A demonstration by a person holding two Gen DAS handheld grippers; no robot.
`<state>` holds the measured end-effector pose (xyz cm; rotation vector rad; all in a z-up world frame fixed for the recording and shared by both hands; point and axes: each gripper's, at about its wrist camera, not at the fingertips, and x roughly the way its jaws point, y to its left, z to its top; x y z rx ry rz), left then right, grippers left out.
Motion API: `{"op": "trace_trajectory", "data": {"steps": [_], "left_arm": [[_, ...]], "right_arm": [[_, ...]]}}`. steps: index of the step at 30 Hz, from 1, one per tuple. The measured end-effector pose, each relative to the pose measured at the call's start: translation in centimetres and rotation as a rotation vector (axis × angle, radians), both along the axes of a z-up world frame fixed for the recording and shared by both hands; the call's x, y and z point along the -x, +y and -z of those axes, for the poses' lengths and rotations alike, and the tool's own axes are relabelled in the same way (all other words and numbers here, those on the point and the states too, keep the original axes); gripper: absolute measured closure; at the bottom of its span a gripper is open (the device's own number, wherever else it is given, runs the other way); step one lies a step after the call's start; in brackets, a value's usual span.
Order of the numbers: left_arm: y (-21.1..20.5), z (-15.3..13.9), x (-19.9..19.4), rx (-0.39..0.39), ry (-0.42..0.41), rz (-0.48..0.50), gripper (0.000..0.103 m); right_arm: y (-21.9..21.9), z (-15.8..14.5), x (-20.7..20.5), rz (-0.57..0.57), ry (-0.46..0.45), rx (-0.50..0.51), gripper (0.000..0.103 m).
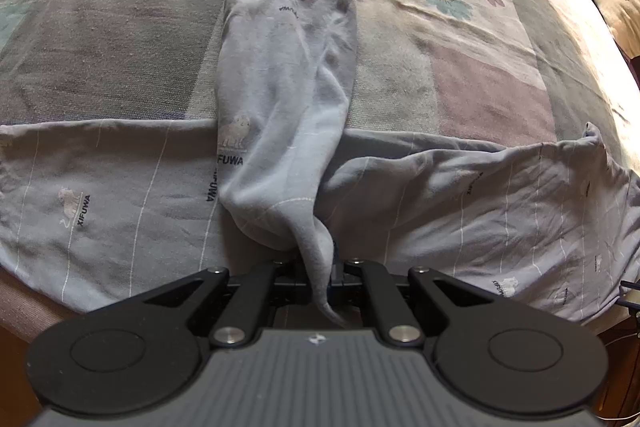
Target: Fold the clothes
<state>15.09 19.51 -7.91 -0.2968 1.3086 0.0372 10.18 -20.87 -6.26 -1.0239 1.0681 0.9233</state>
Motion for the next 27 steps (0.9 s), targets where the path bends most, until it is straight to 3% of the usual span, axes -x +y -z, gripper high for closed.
{"op": "trace_trajectory", "data": {"steps": [8,13,14,15,17,22,27], "left_arm": [[-0.1,0.1,-0.1,0.002,-0.001,-0.004,0.097],[0.0,0.1,0.0,0.004,-0.001,-0.003,0.097],[0.0,0.0,0.0,0.006,0.000,-0.004,0.097],[0.1,0.0,-0.1,0.007,0.004,-0.004,0.097],[0.0,-0.3,-0.2,0.006,0.013,0.008,0.099],[-0.3,-0.6,0.3,0.021,0.019,0.040,0.100],[-0.1,0.0,0.3,0.029,0.032,0.024,0.099]], "right_arm": [[0.1,-0.5,-0.8,-0.025,0.005,-0.020,0.083],[0.3,1.0,0.8,-0.134,0.004,0.024,0.083],[0.4,1.2,0.9,-0.147,-0.004,0.034,0.084],[0.5,1.4,1.0,-0.157,-0.011,0.043,0.093],[0.6,1.1,0.7,-0.141,0.000,0.047,0.101],[0.0,-0.2,0.1,-0.087,0.086,0.027,0.101],[0.4,1.0,0.0,-0.068,0.132,0.036,0.101]]}}
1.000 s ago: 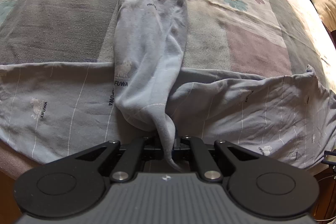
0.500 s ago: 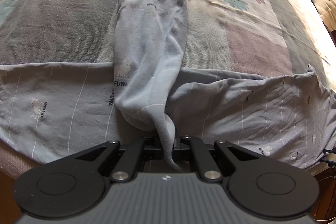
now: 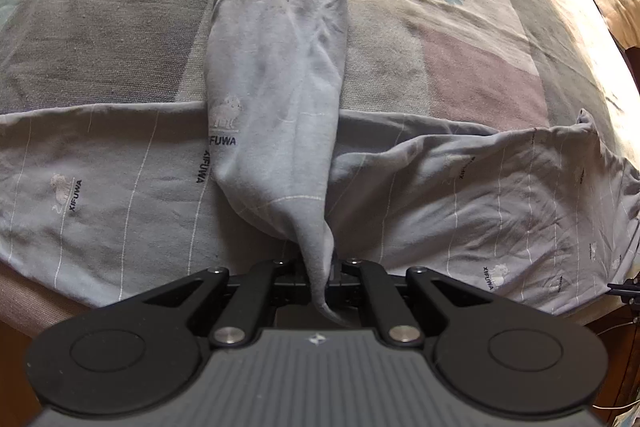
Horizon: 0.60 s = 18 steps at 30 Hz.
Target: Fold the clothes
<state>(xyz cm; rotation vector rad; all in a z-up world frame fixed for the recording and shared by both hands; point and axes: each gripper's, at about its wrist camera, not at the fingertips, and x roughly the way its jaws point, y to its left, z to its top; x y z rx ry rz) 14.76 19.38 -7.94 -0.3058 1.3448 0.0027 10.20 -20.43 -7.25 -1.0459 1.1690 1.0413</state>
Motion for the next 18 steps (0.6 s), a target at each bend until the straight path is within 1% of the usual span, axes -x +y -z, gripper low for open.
{"op": "trace_trajectory", "data": {"steps": [4,6,7,9,10,12,13,16,17,18], "left_arm": [[0.1,-0.3,0.2,0.002,0.007,0.016,0.099],[0.3,-0.5,0.2,0.020,0.018,0.010,0.099],[0.4,-0.5,0.2,0.034,0.023,0.007,0.099],[0.6,-0.4,0.3,0.045,0.046,0.012,0.095],[0.7,-0.5,0.3,0.049,0.054,0.018,0.094],[0.9,-0.7,0.4,0.059,0.067,0.029,0.091],[1.0,-0.9,0.5,0.060,0.071,0.039,0.087],[1.3,-1.6,0.6,0.061,0.080,0.071,0.079],[1.4,-1.7,0.5,0.062,0.084,0.080,0.073],[1.5,-1.8,0.5,0.064,0.091,0.090,0.070]], "right_arm": [[0.0,0.1,0.0,0.024,0.045,-0.010,0.101],[-0.1,0.3,0.5,0.017,0.045,0.009,0.102],[-0.2,0.4,0.7,0.018,0.061,0.020,0.102],[-0.6,0.5,0.9,0.046,0.086,0.023,0.102],[-0.8,0.3,0.8,0.080,0.093,0.020,0.102],[-1.3,-0.1,0.3,0.173,0.099,0.003,0.102],[-1.7,-0.5,-0.3,0.239,0.103,-0.014,0.101],[-3.4,-1.7,-2.6,0.493,0.095,-0.094,0.098],[-4.0,-2.1,-3.3,0.578,0.084,-0.125,0.096],[-4.6,-2.3,-3.8,0.660,0.057,-0.154,0.094]]}}
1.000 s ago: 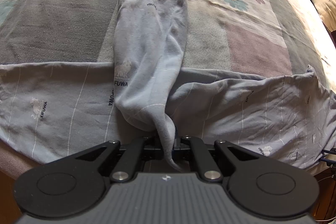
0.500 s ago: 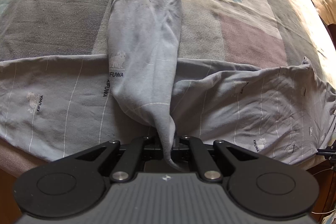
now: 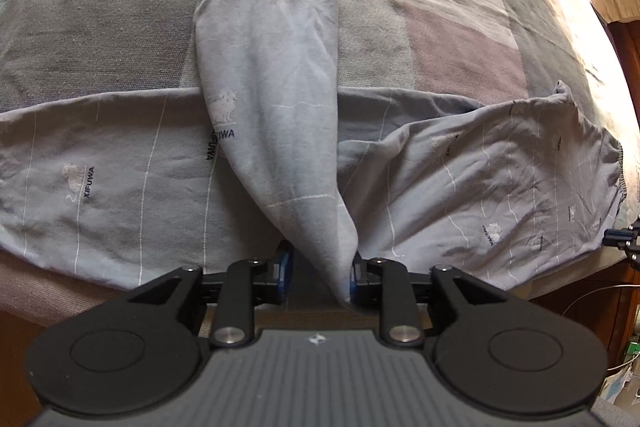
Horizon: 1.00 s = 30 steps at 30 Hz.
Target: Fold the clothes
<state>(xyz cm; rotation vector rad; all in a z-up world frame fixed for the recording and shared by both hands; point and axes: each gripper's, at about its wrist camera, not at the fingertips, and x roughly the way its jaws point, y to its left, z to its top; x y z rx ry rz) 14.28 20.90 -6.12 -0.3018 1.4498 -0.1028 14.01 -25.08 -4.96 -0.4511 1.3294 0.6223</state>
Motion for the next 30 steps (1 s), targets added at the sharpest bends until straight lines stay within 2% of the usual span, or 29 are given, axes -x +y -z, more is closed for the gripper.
{"op": "trace_trajectory", "data": {"steps": [2,5,9,13,16,17,19,21,23,27,30], "left_arm": [[0.2,0.0,-0.3,0.011,0.020,0.019,0.065],[0.6,-0.1,-0.7,0.010,0.032,0.033,0.062],[1.0,-0.3,-0.9,0.006,0.048,0.052,0.059],[1.4,-0.2,-0.7,0.027,0.094,0.070,0.056],[1.4,-0.1,-0.7,0.041,0.127,0.105,0.043],[1.2,-0.1,-0.7,0.020,0.126,0.138,0.039],[0.4,-0.3,-0.9,-0.066,0.101,0.238,0.039],[-0.1,-0.7,-1.3,-0.120,0.075,0.299,0.037],[-0.2,-1.0,-1.8,-0.132,0.065,0.304,0.032],[1.0,0.1,-2.3,-0.062,0.165,0.241,0.030],[1.9,0.8,-2.0,-0.054,0.215,0.196,0.029]], "right_arm": [[-1.3,0.4,-0.9,0.155,-0.030,-0.009,0.086],[-3.0,2.5,-2.3,0.266,0.040,0.047,0.086],[-4.0,0.6,-2.0,0.376,0.012,-0.023,0.086],[-5.7,-0.5,-1.9,0.592,-0.025,-0.093,0.086],[-7.2,-0.2,-1.6,0.781,-0.054,-0.146,0.085],[-8.0,0.1,-1.5,0.851,-0.057,-0.170,0.084],[-8.9,0.8,-1.1,0.941,-0.048,-0.200,0.081],[-9.3,1.5,-1.0,0.984,-0.032,-0.217,0.080],[-9.0,1.8,-1.0,0.976,-0.032,-0.217,0.080],[-7.8,1.4,-1.1,0.912,-0.048,-0.207,0.074],[-7.3,1.1,-1.3,0.887,-0.046,-0.213,0.074]]}}
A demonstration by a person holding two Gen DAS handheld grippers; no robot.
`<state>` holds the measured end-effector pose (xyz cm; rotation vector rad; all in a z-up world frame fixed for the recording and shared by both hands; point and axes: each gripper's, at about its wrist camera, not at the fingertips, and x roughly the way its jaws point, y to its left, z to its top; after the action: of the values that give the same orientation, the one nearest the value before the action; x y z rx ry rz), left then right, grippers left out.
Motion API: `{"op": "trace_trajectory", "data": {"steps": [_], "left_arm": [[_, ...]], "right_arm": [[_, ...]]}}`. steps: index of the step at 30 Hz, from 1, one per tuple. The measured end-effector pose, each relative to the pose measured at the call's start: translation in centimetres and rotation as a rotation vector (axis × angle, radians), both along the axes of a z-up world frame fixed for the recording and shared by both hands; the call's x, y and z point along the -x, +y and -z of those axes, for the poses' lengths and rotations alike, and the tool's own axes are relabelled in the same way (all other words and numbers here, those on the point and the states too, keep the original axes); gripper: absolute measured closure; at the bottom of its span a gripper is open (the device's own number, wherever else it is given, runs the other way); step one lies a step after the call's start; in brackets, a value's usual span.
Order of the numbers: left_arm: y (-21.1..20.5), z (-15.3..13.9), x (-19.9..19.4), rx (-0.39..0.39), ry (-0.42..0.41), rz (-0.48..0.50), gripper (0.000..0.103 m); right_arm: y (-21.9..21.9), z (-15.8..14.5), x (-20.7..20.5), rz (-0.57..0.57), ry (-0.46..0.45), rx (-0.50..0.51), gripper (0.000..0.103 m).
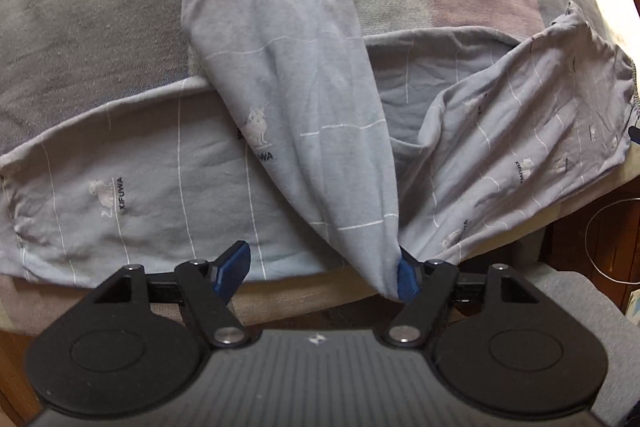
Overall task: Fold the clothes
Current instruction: 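Open the left gripper and release the sweatpants leg onto the bed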
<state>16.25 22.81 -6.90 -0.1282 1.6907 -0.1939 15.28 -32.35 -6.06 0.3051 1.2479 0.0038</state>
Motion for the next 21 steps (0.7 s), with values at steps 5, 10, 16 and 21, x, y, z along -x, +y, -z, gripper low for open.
{"op": "trace_trajectory", "data": {"steps": [5,10,16,21], "left_arm": [[-0.6,-0.8,0.7,-0.083,-0.080,0.077,0.026],[2.0,-1.4,1.3,0.097,-0.081,-0.142,0.025],[2.4,-4.0,0.6,-0.082,-0.255,-0.117,0.026],[-1.1,-5.4,-3.1,-0.225,-0.424,0.022,0.026]], "right_arm": [[1.0,-0.4,-0.6,-0.046,-0.006,0.006,0.074],[2.3,-0.9,-1.5,-0.075,-0.026,-0.009,0.073],[4.8,-1.6,-2.8,-0.133,-0.052,-0.026,0.073],[7.2,-2.2,-3.6,-0.189,-0.081,-0.038,0.073]]}}
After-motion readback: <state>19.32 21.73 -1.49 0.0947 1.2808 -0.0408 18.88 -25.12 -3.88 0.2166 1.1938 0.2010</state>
